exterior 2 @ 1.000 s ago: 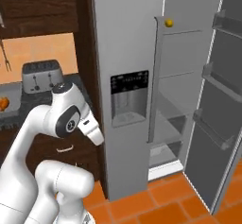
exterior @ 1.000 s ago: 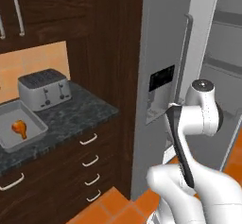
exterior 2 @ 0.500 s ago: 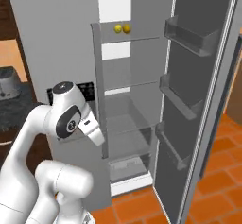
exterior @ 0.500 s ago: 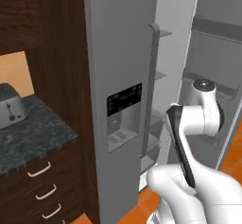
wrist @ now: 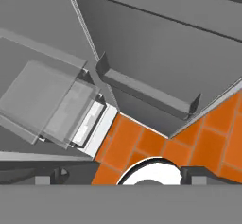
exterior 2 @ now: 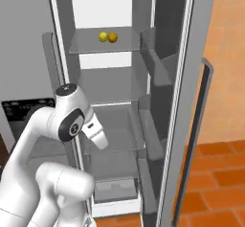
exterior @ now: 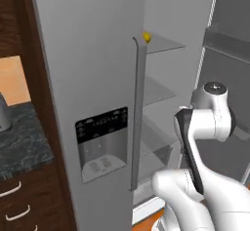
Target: Place one lemon and one chicken drumstick in each tupperware on the nearby counter, to pack two identical lunches.
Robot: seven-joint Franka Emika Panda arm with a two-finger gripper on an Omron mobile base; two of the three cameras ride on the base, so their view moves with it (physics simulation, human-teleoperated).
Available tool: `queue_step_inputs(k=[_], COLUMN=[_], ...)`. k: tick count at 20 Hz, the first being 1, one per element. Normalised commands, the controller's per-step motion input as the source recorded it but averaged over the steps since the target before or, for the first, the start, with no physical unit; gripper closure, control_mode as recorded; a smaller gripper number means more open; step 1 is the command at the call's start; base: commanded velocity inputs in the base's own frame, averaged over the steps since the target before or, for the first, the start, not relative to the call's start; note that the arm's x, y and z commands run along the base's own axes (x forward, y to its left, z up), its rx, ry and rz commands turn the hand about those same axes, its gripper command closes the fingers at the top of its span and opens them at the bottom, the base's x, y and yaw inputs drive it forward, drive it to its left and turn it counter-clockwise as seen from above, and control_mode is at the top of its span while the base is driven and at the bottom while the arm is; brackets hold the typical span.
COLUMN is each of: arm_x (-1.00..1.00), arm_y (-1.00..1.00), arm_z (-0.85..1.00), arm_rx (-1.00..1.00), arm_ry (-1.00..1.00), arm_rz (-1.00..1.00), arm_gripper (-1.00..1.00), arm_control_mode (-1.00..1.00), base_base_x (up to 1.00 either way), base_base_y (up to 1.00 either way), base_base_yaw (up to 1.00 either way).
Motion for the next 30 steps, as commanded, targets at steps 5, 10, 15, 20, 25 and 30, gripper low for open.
queue_step_inputs(k=[5, 10, 15, 20, 25, 30], arm_x=[0.00, 0.00, 0.00, 0.00, -0.01, -0.09], arm_y=[0.00, 0.00, 0.00, 0.00, 0.07, 0.02], arm_z=[0.00, 0.00, 0.00, 0.00, 0.80, 1.00], arm_rx=[0.00, 0.00, 0.00, 0.00, -0.14, -0.20], arm_ry=[0.00, 0.00, 0.00, 0.00, -0.44, -0.56], arm_rz=[0.00, 0.00, 0.00, 0.00, 0.14, 0.25], arm_gripper=[-1.00, -1.00, -1.00, -1.00, -1.00, -1.00], arm_control_mode=[1.00, 1.00, 1.00, 1.00, -1.00, -1.00], base_base_x=[0.42, 0.62, 0.49, 0.00, -0.01, 0.00], base_base_y=[-0.25, -0.08, -0.79, -0.12, 0.00, 0.00], base_base_yaw=[0.40, 0.18, 0.19, 0.06, 0.03, 0.00])
